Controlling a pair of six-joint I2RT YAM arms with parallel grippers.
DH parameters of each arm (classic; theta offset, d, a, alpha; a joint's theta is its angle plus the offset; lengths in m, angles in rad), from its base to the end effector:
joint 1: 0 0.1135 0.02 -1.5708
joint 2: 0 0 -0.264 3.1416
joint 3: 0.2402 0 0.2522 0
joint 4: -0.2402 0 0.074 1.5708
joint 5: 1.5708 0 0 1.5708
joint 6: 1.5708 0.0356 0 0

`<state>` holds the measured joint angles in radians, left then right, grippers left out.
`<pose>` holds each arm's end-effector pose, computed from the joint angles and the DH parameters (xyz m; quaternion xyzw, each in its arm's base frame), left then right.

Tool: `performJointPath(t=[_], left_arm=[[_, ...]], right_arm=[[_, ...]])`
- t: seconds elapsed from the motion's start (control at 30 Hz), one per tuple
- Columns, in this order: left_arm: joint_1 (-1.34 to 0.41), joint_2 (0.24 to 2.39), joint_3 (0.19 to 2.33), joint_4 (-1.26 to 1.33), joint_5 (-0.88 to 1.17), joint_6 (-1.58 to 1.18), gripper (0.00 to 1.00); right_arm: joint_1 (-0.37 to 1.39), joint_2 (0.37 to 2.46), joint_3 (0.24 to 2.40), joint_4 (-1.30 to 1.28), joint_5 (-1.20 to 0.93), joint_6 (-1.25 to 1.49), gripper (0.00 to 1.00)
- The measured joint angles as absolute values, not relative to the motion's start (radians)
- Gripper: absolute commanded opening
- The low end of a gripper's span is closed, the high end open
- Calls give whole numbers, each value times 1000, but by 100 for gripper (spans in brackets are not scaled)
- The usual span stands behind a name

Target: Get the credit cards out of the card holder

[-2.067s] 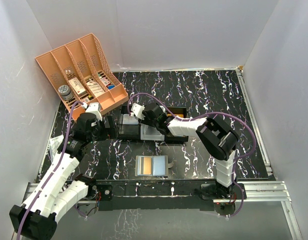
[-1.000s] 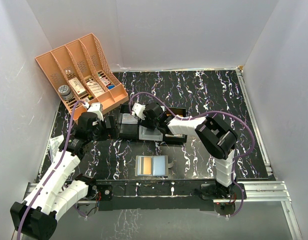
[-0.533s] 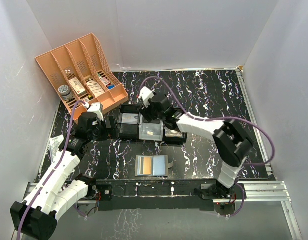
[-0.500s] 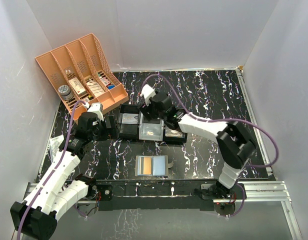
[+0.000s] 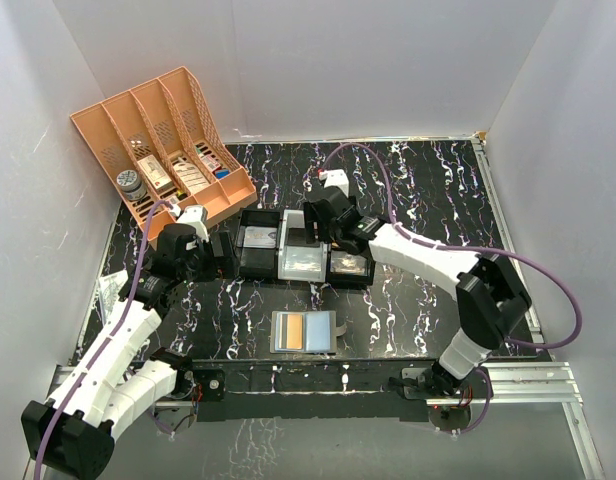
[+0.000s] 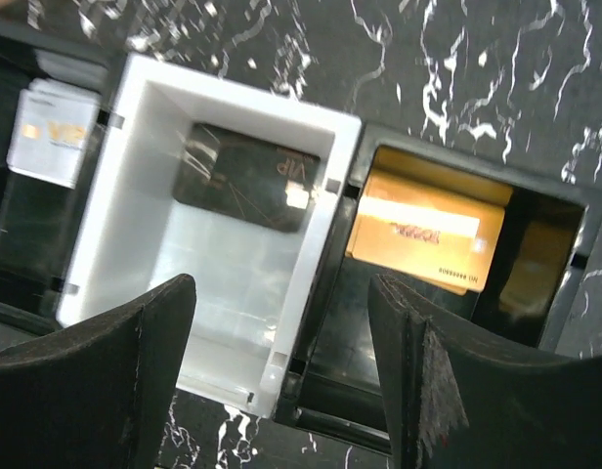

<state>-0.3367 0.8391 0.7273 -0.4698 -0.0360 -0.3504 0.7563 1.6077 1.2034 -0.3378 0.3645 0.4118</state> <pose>0.1753 -0.0600 0.2820 -0.0146 0.8799 -0.1449 0.4522 0.2688 0.2362 0.2636 -0.0824 0.8994 0.0799 0.4218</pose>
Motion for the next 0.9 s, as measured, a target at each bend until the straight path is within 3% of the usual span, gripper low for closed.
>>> performJointPath(t=[0.43, 0.9], left_arm=[[-337, 842, 727, -462, -15, -346, 99], [-337, 868, 727, -453, 2, -340, 99]], right_arm=[[756, 1744, 1248, -524, 433, 483, 67], [694, 1746, 1248, -526, 446, 442, 62]])
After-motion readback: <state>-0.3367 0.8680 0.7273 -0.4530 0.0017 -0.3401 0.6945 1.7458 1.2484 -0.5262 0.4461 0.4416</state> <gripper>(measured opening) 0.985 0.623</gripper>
